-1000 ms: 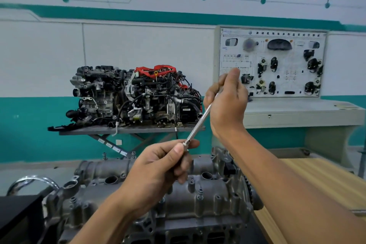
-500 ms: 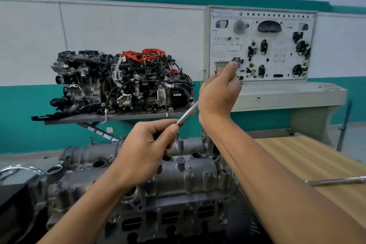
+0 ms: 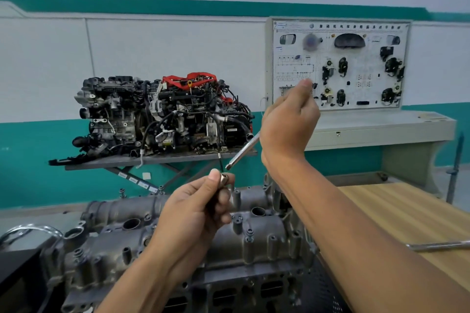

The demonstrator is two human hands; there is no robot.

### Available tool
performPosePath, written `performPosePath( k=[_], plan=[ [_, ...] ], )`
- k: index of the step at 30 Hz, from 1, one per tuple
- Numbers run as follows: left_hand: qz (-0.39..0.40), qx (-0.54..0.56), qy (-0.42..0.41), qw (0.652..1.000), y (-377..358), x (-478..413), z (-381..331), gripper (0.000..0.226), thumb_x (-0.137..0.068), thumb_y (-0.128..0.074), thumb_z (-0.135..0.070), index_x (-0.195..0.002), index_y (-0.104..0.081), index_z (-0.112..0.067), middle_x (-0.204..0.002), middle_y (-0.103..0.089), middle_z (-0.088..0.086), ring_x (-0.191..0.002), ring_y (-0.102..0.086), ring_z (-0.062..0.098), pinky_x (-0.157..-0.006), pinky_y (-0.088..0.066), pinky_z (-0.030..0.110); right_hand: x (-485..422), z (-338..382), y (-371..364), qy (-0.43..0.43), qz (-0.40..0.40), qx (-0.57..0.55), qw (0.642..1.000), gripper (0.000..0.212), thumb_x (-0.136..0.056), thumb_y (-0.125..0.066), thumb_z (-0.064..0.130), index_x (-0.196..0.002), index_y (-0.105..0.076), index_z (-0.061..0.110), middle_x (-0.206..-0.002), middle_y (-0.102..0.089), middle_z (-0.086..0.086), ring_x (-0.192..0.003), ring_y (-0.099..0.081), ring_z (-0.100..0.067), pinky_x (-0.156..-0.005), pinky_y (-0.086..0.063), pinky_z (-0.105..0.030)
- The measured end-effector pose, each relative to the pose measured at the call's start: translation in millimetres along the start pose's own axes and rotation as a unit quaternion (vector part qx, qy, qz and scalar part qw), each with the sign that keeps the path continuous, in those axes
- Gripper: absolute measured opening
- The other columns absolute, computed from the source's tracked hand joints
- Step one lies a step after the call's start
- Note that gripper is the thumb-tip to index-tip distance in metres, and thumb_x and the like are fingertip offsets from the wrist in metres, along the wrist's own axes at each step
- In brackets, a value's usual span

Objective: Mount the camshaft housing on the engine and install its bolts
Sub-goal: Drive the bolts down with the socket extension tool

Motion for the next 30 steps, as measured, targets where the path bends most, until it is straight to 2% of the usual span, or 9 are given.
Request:
performPosePath(
  k=[4, 6, 10, 14, 16, 20, 24, 27, 30],
  plan=[
    [-0.007, 0.054, 0.001, 0.998, 0, -3, -1, 0.031, -0.081, -0.06, -0.03, -0.073, -0.078, -0.007, -0.054, -0.041, 0.0, -0.047, -0.038, 0.008, -0.04, -0.038, 0.018, 4, 4, -6, 0.033, 0.032, -0.01, 0.999, 0.046, -0.098, -0.027, 0.044, -0.058, -0.031, 0.022, -0.054, -0.028, -0.007, -0.053, -0.027, -0.036, -0.051, -0.03, -0.049],
    [-0.012, 0.05, -0.004, 0.999, -1, -3, -2, 0.031, -0.081, -0.059, -0.031, -0.072, -0.079, -0.008, -0.053, -0.04, 0.0, -0.047, -0.037, 0.008, -0.04, -0.038, 0.018, 6, 5, -8, 0.045, 0.052, -0.037, 0.997, 0.049, -0.1, -0.026, 0.041, -0.053, -0.033, 0.027, -0.048, -0.029, -0.004, -0.045, -0.028, -0.026, -0.047, -0.028, -0.041],
    [-0.017, 0.035, -0.013, 0.999, -2, -1, -3, 0.032, -0.082, -0.058, -0.034, -0.07, -0.079, -0.012, -0.053, -0.038, 0.0, -0.047, -0.034, 0.01, -0.04, -0.036, 0.018, 9, 6, -7, 0.06, 0.075, -0.062, 0.993, 0.049, -0.101, -0.025, 0.039, -0.058, -0.033, 0.017, -0.049, -0.03, -0.008, -0.043, -0.028, -0.019, -0.047, -0.026, -0.031],
    [-0.012, 0.019, -0.027, 0.999, -4, 0, -2, 0.038, -0.086, -0.053, -0.039, -0.067, -0.076, -0.016, -0.05, -0.034, -0.001, -0.046, -0.03, 0.009, -0.039, -0.033, 0.018, 11, 14, -9, 0.075, 0.08, -0.074, 0.991, 0.046, -0.102, -0.025, 0.036, -0.061, -0.033, 0.017, -0.049, -0.031, -0.003, -0.042, -0.029, -0.018, -0.045, -0.027, -0.027],
    [-0.006, 0.01, -0.038, 0.999, -4, 0, -2, 0.042, -0.089, -0.05, -0.041, -0.064, -0.073, -0.017, -0.05, -0.031, -0.002, -0.044, -0.026, 0.009, -0.038, -0.027, 0.019, 11, 17, -10, 0.084, 0.088, -0.078, 0.989, 0.046, -0.102, -0.025, 0.035, -0.061, -0.033, 0.016, -0.049, -0.031, -0.005, -0.04, -0.029, -0.018, -0.044, -0.027, -0.025],
    [-0.046, -0.076, -0.068, 0.994, 0, 0, 1, 0.048, -0.093, -0.045, -0.049, -0.061, -0.068, -0.022, -0.047, -0.027, -0.003, -0.041, -0.019, 0.011, -0.041, -0.015, 0.026, 16, 16, -13, 0.095, 0.121, -0.074, 0.985, 0.045, -0.102, -0.024, 0.035, -0.063, -0.036, 0.015, -0.049, -0.033, -0.006, -0.04, -0.029, -0.018, -0.044, -0.026, -0.027],
    [-0.108, -0.172, -0.111, 0.973, 2, -2, 2, 0.052, -0.099, -0.04, -0.05, -0.063, -0.068, -0.025, -0.048, -0.031, -0.004, -0.043, -0.024, 0.01, -0.04, -0.022, 0.022, 22, 7, -13, 0.082, 0.097, -0.055, 0.99, 0.044, -0.102, -0.024, 0.037, -0.064, -0.035, 0.017, -0.051, -0.034, 0.0, -0.045, -0.028, -0.018, -0.047, -0.027, -0.032],
    [-0.104, -0.161, -0.079, 0.978, -1, -5, 6, 0.052, -0.102, -0.04, -0.046, -0.064, -0.067, -0.022, -0.048, -0.03, -0.004, -0.042, -0.023, 0.009, -0.038, -0.022, 0.021, 21, -1, -9, 0.056, 0.069, -0.04, 0.995, 0.043, -0.1, -0.025, 0.04, -0.062, -0.032, 0.02, -0.048, -0.031, 0.014, -0.045, -0.027, -0.016, -0.048, -0.025, -0.031],
    [-0.053, -0.162, -0.009, 0.985, -3, -11, 8, 0.048, -0.104, -0.04, -0.043, -0.072, -0.061, -0.014, -0.047, -0.032, -0.003, -0.041, -0.022, 0.009, -0.035, -0.022, 0.017, 14, -7, -3, 0.06, 0.056, 0.004, 0.997, 0.044, -0.099, -0.026, 0.043, -0.063, -0.033, 0.02, -0.052, -0.033, 0.009, -0.051, -0.03, -0.02, -0.052, -0.03, -0.039]
  ],
)
Point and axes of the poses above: each hand's wrist, its own x-axis away from the middle knuckle, its own y-axis out of the back of the hand, z = x × y, the point moved 2 cm from there along -x, towards the middle knuckle
